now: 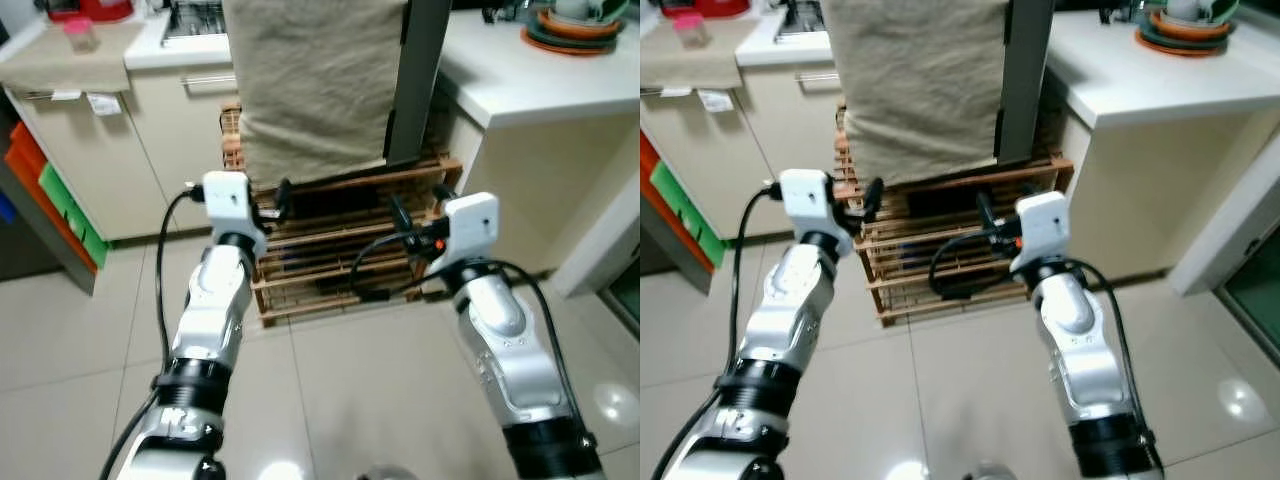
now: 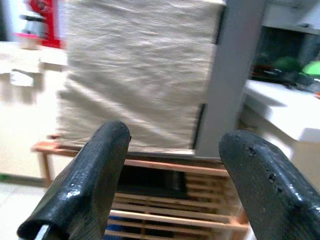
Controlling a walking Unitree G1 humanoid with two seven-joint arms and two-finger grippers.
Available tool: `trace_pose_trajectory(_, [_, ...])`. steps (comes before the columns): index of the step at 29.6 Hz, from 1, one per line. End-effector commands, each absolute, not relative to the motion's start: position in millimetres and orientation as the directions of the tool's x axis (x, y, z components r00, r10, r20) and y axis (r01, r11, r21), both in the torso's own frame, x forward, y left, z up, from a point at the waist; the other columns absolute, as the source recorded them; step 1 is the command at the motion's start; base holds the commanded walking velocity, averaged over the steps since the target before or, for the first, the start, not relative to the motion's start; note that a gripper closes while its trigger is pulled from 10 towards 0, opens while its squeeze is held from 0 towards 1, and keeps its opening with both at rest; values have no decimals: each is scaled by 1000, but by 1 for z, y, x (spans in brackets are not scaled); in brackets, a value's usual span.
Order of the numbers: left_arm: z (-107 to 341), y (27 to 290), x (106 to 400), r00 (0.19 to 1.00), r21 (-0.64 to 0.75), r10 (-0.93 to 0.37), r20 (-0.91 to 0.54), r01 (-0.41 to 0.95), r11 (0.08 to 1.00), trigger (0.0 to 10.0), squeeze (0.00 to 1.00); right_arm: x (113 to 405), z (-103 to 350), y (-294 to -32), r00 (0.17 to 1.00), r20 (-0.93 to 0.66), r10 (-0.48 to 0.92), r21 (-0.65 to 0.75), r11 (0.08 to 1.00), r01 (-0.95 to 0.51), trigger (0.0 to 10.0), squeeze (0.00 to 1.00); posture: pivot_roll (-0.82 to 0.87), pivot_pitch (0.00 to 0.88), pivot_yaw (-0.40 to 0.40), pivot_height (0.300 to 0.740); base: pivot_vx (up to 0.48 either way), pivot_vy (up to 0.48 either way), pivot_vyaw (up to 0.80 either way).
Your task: Restocking fridge
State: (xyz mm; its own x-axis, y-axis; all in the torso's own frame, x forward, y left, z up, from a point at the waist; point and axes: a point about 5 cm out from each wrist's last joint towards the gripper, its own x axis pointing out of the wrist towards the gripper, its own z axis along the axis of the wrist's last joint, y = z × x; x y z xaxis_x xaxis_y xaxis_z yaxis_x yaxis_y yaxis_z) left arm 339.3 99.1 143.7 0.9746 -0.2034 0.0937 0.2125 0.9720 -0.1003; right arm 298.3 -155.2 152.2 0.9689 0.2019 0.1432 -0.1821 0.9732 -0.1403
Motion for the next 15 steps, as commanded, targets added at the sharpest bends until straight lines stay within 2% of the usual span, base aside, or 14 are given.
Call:
trace_pose_trajectory(1, [146, 117, 342, 981, -81, -163, 102, 172, 982, 10000, 0, 300, 161, -147, 958, 182, 223, -124, 971, -202, 10000, 0, -165, 0, 28, 740, 352, 326, 0])
trace_pose_trajectory(5, [144, 117, 342, 983, -87, -158, 96, 166, 982, 10000, 0, 300, 158, -153, 967, 165, 193, -92, 979, -180, 10000, 0, -165, 0, 21, 740, 355, 323, 0])
trace_pose_trajectory(15, [143, 117, 344, 985, -82, -143, 96, 151, 985, 10000, 0, 305, 160, -161, 969, 166, 182, -84, 982, -170, 10000, 0, -161, 0, -7, 740, 0, 469, 0])
